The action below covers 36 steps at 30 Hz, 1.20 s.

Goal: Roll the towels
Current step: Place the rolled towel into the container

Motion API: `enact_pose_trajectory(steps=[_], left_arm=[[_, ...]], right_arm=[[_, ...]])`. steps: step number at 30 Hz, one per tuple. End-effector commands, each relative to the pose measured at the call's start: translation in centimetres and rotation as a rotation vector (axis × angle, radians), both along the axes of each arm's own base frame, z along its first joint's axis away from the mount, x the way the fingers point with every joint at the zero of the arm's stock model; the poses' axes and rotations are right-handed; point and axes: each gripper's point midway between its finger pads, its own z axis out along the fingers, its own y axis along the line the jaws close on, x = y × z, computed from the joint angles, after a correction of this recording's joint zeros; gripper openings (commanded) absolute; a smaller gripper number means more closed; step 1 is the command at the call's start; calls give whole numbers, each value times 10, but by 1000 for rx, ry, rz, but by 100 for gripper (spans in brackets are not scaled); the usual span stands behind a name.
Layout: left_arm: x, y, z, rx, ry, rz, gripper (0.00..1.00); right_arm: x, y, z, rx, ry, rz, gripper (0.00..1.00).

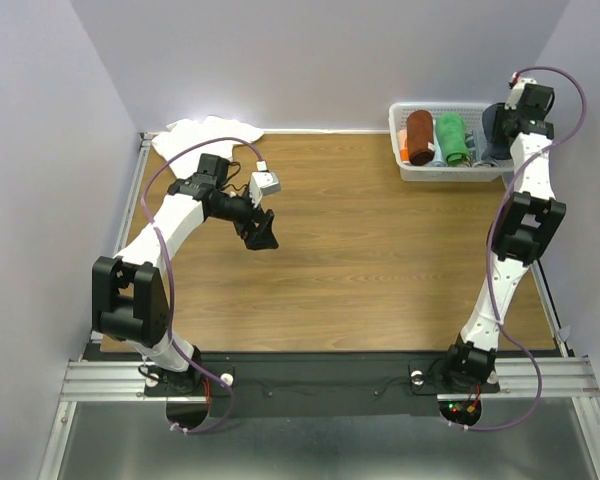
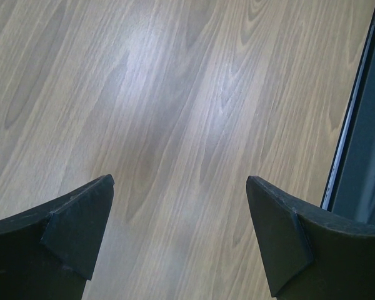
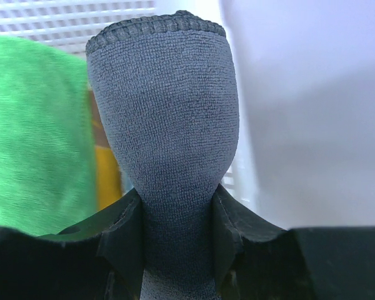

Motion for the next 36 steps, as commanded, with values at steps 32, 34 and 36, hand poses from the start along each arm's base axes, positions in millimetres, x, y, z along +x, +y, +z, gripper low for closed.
enact_pose_trajectory(steps=[32,34,36], left_arm=[[54,37,51,-34,-186,361,99],[81,57,63,-8,-265,467,99],[110,80,72,28,-326,597,99]], right_arm=[[8,63,74,154,-192,105,100],[2,64,88,148,-212,112,100],[-6,67,112,140,-248,119,100]])
